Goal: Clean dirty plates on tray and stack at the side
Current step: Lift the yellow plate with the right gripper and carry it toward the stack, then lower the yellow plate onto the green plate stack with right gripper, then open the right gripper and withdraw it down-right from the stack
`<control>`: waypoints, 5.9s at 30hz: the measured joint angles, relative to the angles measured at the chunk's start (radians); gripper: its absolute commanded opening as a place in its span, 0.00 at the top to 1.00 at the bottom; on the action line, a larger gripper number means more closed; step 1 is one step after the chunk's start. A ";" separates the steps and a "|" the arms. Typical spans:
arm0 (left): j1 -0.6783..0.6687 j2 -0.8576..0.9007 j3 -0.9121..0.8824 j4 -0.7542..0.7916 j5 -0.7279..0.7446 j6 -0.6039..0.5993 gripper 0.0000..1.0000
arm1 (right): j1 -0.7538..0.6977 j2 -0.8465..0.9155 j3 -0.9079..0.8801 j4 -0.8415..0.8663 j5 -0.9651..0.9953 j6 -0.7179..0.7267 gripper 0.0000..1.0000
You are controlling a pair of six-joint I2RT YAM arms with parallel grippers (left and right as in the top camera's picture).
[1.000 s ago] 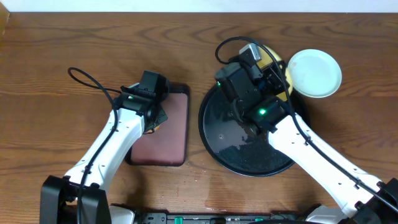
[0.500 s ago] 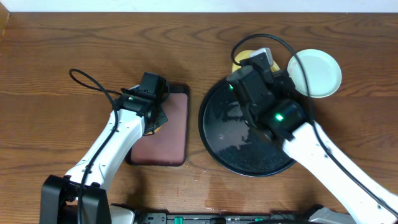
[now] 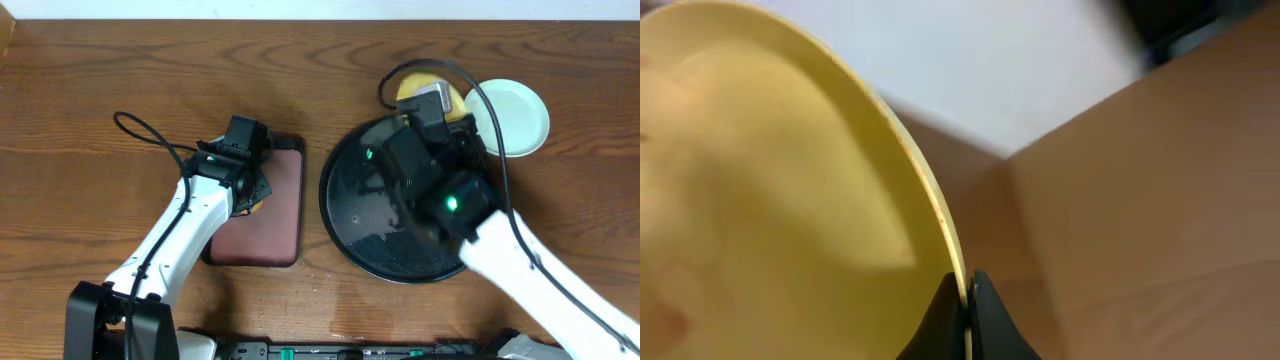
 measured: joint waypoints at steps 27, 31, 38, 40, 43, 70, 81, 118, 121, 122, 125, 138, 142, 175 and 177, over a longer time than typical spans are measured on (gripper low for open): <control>0.000 0.000 -0.002 0.003 0.001 0.000 0.93 | 0.121 -0.076 0.007 0.600 0.109 -1.160 0.99; 0.000 0.000 -0.002 0.004 0.001 0.000 0.92 | 0.121 -0.076 0.007 0.605 0.106 -1.207 0.99; 0.000 0.000 -0.002 0.004 0.001 0.000 0.93 | 0.108 -0.076 0.014 0.370 0.057 -0.961 0.99; 0.000 0.000 -0.002 0.004 0.002 0.000 0.93 | 0.077 -0.074 0.009 0.179 -0.037 -0.820 0.99; 0.000 0.000 -0.002 0.004 0.001 0.000 0.93 | -0.005 -0.039 -0.014 0.056 -0.201 -0.639 0.99; 0.000 0.000 -0.002 0.006 0.002 0.000 0.92 | -0.689 0.077 -0.048 0.193 -1.012 0.202 0.99; 0.000 0.000 -0.002 0.019 0.001 0.000 0.93 | -1.113 0.268 -0.047 0.237 -1.155 0.460 0.98; 0.000 0.131 -0.018 0.071 0.061 0.017 0.32 | -0.966 -0.065 -0.045 -0.129 -1.613 0.360 0.03; 0.003 0.131 -0.018 0.061 0.080 0.023 0.31 | -0.940 -0.093 -0.045 -0.140 -1.614 0.333 0.03; 0.006 0.128 -0.017 0.047 0.084 0.025 0.31 | -0.926 -0.107 -0.045 -0.142 -1.614 0.313 0.02; 0.016 0.098 0.005 -0.010 0.088 0.031 0.31 | -0.886 -0.143 -0.045 -0.161 -1.617 0.267 0.01; 0.020 -0.340 0.088 -0.132 0.098 0.045 0.27 | -0.771 -0.331 -0.045 -0.342 -1.698 0.092 0.15; 0.019 -0.389 0.088 -0.212 0.105 0.048 0.19 | -0.732 -0.429 -0.045 -0.402 -1.736 0.023 0.12; 0.019 -0.390 0.088 -0.225 0.105 0.049 0.17 | -0.724 -0.590 -0.046 -0.574 -1.707 0.006 0.01; 0.019 -0.390 0.088 -0.225 0.105 0.049 0.17 | -0.721 -0.591 -0.048 -0.575 -1.684 0.006 0.01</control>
